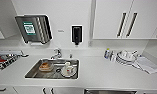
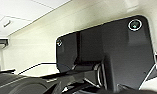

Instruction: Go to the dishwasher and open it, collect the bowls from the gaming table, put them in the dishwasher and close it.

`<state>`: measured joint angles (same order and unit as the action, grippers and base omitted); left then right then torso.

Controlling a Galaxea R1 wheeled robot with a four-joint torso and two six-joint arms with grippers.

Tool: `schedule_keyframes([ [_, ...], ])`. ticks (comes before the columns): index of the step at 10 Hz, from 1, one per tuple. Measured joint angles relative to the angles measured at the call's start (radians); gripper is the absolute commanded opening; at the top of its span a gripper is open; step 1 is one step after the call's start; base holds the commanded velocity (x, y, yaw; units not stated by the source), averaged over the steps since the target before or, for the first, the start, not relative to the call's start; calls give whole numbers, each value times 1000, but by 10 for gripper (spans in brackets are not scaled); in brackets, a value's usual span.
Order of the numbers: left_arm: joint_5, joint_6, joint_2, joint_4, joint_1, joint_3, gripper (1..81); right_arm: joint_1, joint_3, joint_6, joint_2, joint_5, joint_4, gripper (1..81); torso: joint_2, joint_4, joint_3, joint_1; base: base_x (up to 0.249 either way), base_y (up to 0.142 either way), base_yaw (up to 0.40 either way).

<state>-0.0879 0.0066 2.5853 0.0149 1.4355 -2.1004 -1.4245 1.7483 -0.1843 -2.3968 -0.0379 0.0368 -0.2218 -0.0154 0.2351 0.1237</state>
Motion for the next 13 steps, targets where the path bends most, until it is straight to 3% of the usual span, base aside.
schedule_keyframes([
  [2,-10,-1,-46,0,-1,79,811,23,-82,-26,81,-1,-5,811,-52,0,13,33,0,0,0],
  [4,-8,-2,-128,0,-1,175,811,34,-94,-34,94,-20,-8,811,-121,0,17,77,0,0,0],
  [13,-33,-5,-627,0,-94,796,811,62,-116,-53,135,-39,-21,811,-431,0,17,272,0,0,0],
])
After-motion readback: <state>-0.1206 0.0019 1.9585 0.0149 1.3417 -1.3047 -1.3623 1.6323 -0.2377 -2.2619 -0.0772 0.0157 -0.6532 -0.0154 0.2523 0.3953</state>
